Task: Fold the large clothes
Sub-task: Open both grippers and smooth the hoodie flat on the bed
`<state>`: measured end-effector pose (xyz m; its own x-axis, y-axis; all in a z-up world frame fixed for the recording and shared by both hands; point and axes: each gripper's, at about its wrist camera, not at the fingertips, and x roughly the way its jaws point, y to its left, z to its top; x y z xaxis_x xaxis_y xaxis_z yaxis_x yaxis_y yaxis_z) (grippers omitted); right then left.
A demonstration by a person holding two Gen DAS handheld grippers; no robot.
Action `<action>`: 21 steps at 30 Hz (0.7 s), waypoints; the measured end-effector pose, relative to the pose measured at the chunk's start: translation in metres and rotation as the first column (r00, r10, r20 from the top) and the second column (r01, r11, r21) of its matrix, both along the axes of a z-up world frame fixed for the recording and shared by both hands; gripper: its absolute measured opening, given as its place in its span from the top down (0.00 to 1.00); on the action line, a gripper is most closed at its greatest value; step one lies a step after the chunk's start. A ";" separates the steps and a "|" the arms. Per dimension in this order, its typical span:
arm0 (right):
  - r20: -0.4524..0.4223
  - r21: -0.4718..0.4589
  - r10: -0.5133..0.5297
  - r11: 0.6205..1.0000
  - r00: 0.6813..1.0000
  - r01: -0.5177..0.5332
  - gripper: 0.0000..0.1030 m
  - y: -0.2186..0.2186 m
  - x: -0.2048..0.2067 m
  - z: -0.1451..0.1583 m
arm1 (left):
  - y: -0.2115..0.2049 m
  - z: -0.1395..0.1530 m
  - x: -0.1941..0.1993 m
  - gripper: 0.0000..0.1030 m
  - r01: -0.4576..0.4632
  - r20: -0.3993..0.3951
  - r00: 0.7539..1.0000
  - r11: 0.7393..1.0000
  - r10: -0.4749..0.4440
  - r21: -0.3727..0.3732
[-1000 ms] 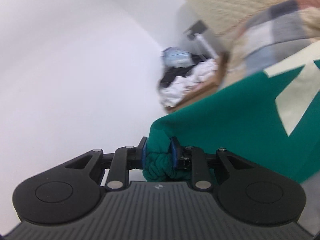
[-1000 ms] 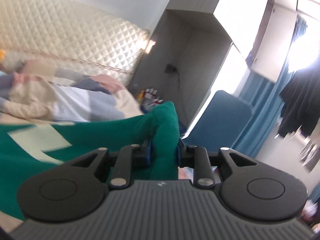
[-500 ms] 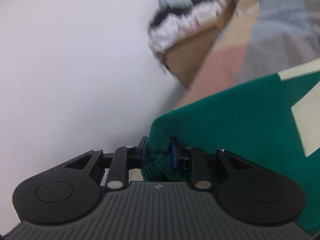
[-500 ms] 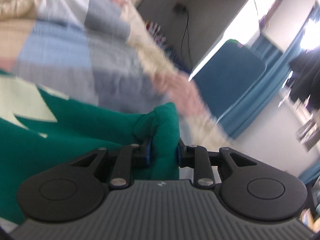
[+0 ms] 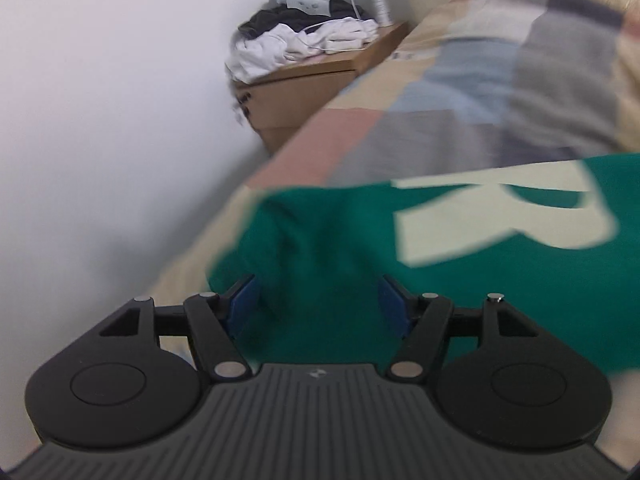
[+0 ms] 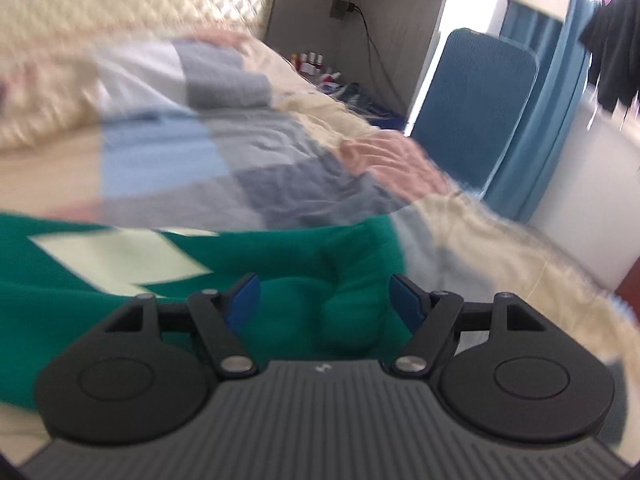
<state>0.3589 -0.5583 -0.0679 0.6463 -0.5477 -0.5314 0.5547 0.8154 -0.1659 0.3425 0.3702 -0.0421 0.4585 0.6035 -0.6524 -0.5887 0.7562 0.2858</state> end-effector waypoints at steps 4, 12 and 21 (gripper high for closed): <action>0.063 0.125 0.046 0.991 0.997 -0.053 0.29 0.036 -0.034 0.029 | -0.061 0.016 -0.041 0.31 0.121 0.073 0.991 0.989 -0.115 -0.084; 0.132 0.376 0.174 0.902 0.976 -0.212 0.29 0.123 -0.120 0.059 | -0.225 0.035 -0.123 0.31 0.341 0.226 0.932 0.898 -0.284 -0.277; 0.066 0.523 0.232 0.820 0.970 -0.232 0.29 0.192 -0.185 0.029 | -0.362 0.060 -0.181 0.31 0.526 0.331 0.845 0.761 -0.419 -0.379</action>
